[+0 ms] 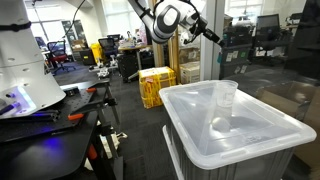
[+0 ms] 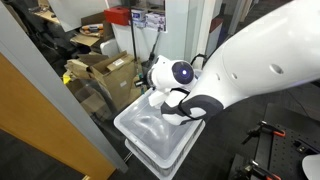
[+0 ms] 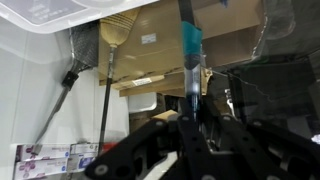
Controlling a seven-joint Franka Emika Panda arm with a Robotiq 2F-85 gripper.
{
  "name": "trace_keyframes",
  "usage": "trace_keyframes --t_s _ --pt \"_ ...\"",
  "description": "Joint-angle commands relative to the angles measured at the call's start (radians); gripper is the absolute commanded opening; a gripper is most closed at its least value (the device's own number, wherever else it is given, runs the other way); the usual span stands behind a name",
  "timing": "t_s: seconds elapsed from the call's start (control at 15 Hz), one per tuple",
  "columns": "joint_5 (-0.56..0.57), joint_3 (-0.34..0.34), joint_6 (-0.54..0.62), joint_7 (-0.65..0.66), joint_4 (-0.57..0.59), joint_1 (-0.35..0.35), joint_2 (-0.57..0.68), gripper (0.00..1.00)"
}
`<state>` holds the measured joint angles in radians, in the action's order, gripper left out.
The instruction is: Take the pen out of the cup and put it on the storage box
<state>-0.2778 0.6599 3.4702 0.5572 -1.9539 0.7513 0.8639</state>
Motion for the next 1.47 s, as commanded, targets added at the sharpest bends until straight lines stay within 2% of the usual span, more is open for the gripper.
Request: trace_keyframes --t_s 0.0,0.13,0.4,0.47,0.8,1.4 --pt "0.001 -0.239 0.000 -0.156 -0.014 -0.215 -0.143 0.05" --pt "0.023 -0.386 0.000 -0.217 -0.028 -0.354 -0.185 0.05" --pt "0.071 -0.623 -0.002 -0.277 -0.050 -0.590 -0.205 0.05" --pt "0.137 -0.654 -0.002 -0.236 -0.053 -0.637 -0.194 0.05" --pt "0.305 -0.860 -0.026 -0.235 -0.065 -0.880 -0.173 0.05" --pt "0.536 -1.171 -0.108 -0.248 -0.041 -1.237 -0.061 0.05"
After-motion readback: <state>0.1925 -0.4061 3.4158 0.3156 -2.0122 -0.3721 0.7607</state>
